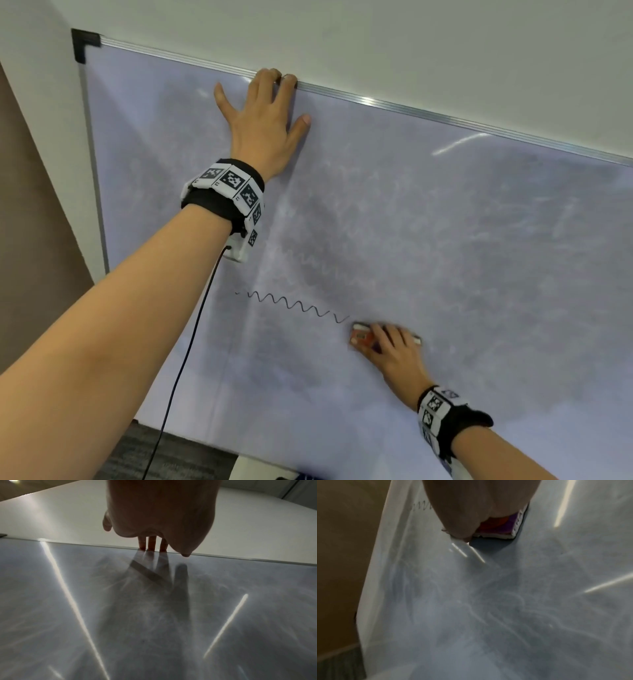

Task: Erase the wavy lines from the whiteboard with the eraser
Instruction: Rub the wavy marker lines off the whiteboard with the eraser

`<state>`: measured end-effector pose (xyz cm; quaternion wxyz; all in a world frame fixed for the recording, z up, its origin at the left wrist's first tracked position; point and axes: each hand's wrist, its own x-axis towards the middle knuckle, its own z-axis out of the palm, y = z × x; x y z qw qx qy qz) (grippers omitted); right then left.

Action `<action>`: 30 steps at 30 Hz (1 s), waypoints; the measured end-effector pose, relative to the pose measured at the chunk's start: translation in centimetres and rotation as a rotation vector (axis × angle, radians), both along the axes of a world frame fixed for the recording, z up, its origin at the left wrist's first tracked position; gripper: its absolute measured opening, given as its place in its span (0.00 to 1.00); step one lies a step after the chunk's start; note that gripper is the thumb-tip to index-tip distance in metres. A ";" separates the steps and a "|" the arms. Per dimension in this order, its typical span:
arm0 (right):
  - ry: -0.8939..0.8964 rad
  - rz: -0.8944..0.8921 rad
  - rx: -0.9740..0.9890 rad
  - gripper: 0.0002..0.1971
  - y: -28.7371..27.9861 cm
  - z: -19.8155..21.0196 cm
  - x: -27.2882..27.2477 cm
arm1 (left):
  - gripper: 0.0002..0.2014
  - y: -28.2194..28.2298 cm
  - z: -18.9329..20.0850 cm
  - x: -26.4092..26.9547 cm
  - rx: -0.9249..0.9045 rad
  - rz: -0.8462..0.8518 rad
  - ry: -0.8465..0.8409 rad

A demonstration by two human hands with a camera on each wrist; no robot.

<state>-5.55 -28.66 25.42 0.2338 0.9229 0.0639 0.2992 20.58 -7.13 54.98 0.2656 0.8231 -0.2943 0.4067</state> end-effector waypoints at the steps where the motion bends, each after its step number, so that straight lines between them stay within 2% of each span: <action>1: 0.045 -0.007 -0.020 0.36 0.1 -0.6 -0.2 | 0.25 0.1 0.1 0.0 0.009 0.000 -0.002; 3: 0.081 -0.016 -0.034 0.39 0.2 -0.3 -0.2 | 0.25 0.3 0.1 -0.1 0.027 0.003 -0.002; 6: -0.029 -0.003 0.020 0.32 1.3 2.1 1.6 | 0.25 0.1 0.0 -0.2 0.019 -0.005 -0.002; 9: -0.126 -0.021 0.145 0.31 3.1 4.5 4.2 | 0.25 0.0 -0.1 0.1 -0.003 -0.016 -0.008; 11: -0.144 -0.019 0.132 0.31 3.5 4.6 4.8 | 0.25 0.1 -0.2 0.2 0.002 -0.016 -0.013; 13: -0.082 -0.006 0.062 0.37 3.3 3.6 4.5 | 0.25 0.2 -0.3 0.4 0.013 -0.013 -0.016; 15: 0.066 0.016 -0.039 0.42 3.3 2.1 3.7 | 0.25 0.3 -0.2 0.4 0.017 -0.018 -0.017; 19: 0.251 0.045 -0.103 0.42 4.1 2.3 4.0 | 0.26 0.7 -0.1 0.5 0.018 -0.062 -0.007; 24: 0.070 0.138 0.004 0.34 7.3 5.8 8.8 | 0.25 2.1 -0.6 1.3 -0.014 -0.112 -0.025; 25: 0.026 0.177 0.035 0.30 7.8 6.2 9.7 | 0.25 2.6 -0.9 1.6 -0.041 -0.106 -0.018; 27: -0.020 0.250 0.068 0.15 7.9 5.9 10.4 | 0.26 4.0 -2.1 2.5 -0.112 -0.064 0.014; 28: -0.024 0.280 0.086 0.14 7.6 5.6 10.1 | 0.26 4.9 -2.8 3.1 -0.152 -0.034 0.036; 30: 0.036 0.347 0.010 0.19 6.4 4.1 9.0 | 0.26 7.0 -4.5 4.4 -0.250 0.031 0.103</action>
